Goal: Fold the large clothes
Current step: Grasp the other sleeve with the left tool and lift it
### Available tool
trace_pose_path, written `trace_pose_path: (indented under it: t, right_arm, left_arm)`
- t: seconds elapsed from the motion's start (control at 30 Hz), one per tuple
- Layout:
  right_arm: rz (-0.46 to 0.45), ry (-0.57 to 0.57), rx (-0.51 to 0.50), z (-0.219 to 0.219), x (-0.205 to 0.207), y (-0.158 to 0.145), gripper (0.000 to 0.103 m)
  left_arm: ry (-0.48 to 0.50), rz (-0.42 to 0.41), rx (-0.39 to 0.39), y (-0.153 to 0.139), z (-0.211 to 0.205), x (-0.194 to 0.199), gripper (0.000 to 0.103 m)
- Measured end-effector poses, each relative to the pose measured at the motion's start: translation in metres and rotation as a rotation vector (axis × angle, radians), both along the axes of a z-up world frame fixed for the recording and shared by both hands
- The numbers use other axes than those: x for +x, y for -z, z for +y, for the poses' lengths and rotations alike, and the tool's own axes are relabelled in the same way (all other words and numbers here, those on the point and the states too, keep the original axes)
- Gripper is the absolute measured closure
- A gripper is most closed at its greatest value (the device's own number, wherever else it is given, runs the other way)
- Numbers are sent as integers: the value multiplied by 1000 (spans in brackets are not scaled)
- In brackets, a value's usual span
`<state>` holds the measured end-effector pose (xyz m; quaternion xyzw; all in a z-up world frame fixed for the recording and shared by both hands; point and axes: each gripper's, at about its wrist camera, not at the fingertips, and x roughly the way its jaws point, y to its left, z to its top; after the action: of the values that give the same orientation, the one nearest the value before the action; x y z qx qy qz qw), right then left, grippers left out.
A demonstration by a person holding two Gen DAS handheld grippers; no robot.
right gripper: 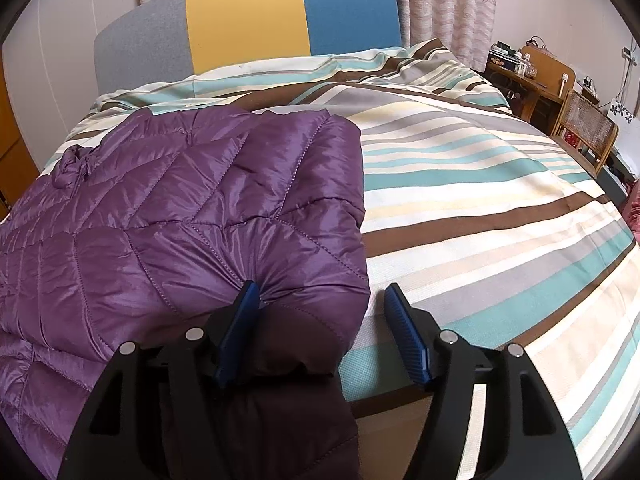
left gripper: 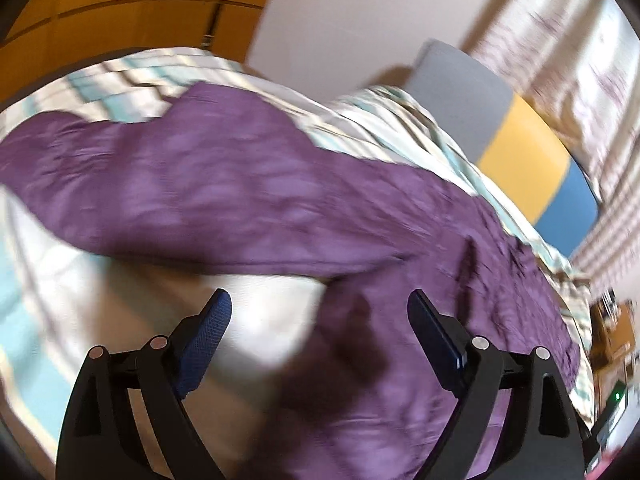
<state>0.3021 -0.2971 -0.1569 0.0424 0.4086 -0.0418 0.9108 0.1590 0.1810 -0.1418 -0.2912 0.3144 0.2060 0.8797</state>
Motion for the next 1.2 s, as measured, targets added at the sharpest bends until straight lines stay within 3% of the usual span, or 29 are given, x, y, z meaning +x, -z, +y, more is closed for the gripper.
trace_pose_path:
  t: [0.3, 0.57, 0.8, 0.97, 1.1, 1.17, 1.2]
  right_arm:
    - [1, 1, 1, 0, 0, 0, 37]
    - [1, 4, 6, -2, -1, 0, 36]
    - [2, 7, 5, -3, 0, 0, 34]
    - [2, 8, 2, -3, 0, 0, 34]
    - [2, 8, 1, -3, 0, 0, 34]
    - [2, 8, 1, -3, 0, 0, 33]
    - [2, 8, 1, -3, 0, 0, 33]
  left_arm:
    - [-116, -8, -73, 17, 40, -55, 14]
    - [-297, -88, -140, 18, 80, -99, 14]
    - [-478, -187, -252, 13, 139, -125, 14]
    - [-531, -213, -256, 5, 171, -122, 18]
    - [-564, -172, -232, 7, 190, -114, 40]
    - [-585, -154, -251, 14, 198, -115, 57]
    - [-605, -135, -270, 19, 204, -117, 71]
